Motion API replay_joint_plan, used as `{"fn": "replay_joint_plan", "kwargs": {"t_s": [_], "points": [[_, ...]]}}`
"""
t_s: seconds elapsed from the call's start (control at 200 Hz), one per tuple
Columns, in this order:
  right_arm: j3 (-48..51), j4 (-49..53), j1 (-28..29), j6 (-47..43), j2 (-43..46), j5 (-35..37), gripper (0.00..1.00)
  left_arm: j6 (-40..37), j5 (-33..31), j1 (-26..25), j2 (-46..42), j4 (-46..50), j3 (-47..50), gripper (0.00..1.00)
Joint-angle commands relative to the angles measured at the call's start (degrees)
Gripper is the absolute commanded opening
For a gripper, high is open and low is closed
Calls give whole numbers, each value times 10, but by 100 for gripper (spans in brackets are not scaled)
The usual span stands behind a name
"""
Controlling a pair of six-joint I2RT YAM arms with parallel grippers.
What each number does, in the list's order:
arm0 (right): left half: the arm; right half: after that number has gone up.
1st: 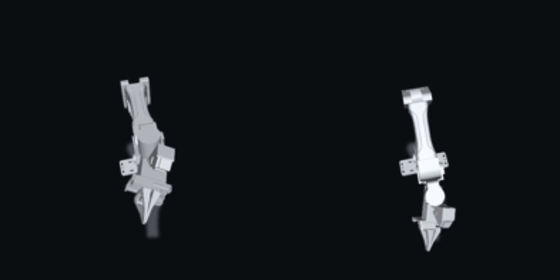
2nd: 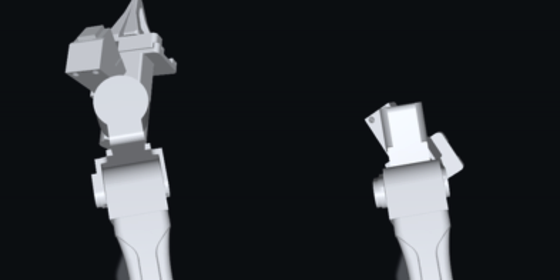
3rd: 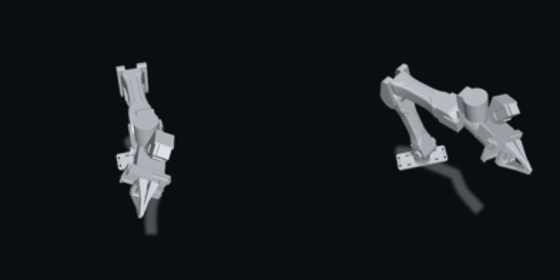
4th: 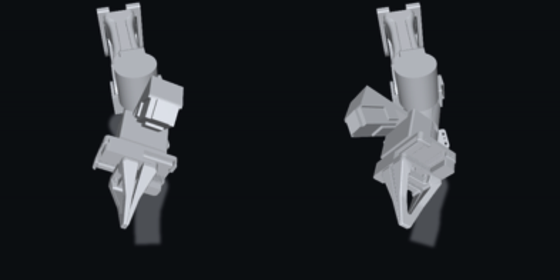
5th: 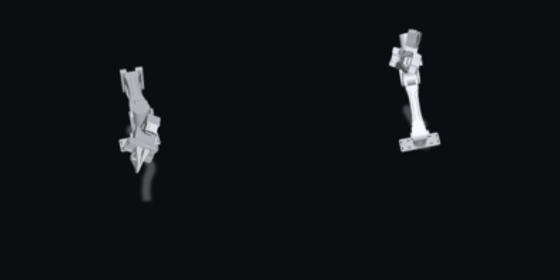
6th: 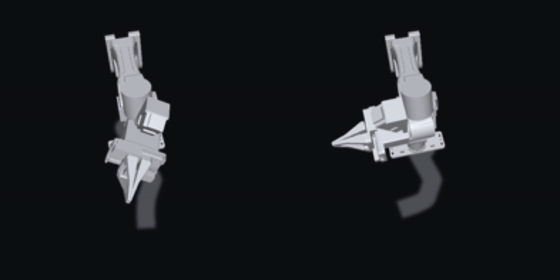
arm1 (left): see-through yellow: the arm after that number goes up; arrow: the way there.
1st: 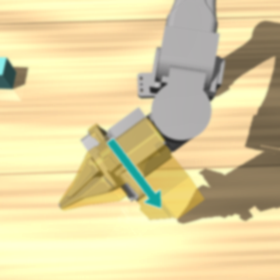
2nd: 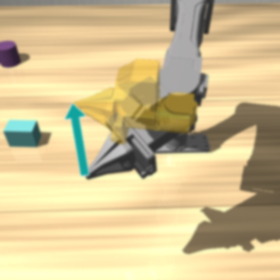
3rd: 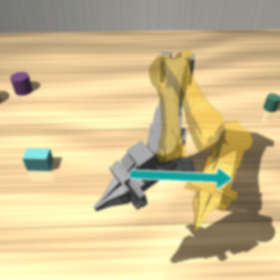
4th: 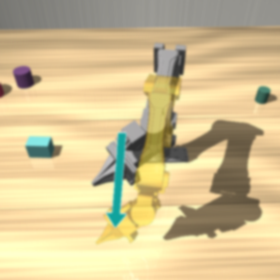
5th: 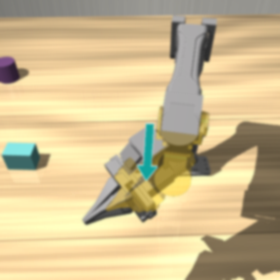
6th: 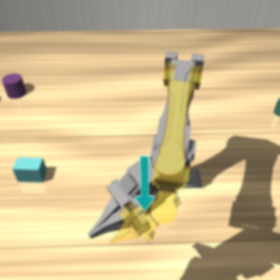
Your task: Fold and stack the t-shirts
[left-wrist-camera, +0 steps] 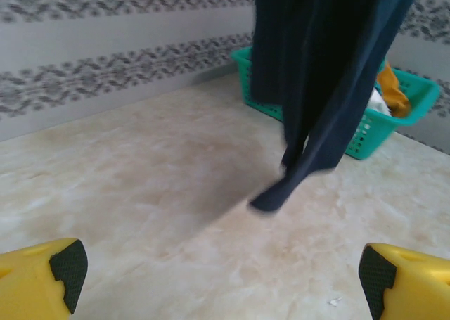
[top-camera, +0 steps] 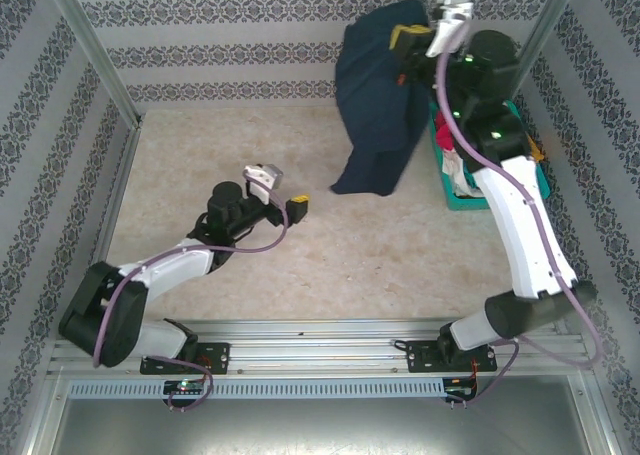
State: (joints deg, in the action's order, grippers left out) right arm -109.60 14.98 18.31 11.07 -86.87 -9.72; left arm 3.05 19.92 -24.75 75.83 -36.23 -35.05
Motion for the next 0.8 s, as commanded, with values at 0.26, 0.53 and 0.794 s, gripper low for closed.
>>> {"fn": "replay_joint_plan", "kwargs": {"t_s": [0.26, 0.53, 0.794], "points": [[-60, -24, 123, 59, -224, -54, 1, 49, -135, 60, -244, 253, 61, 100], [-128, -26, 157, 143, -342, -94, 55, 235, -237, 142, -318, 348, 92, 100], [116, -62, 91, 171, -248, 22, 76, 418, -227, 163, -170, 372, 40, 100]]}}
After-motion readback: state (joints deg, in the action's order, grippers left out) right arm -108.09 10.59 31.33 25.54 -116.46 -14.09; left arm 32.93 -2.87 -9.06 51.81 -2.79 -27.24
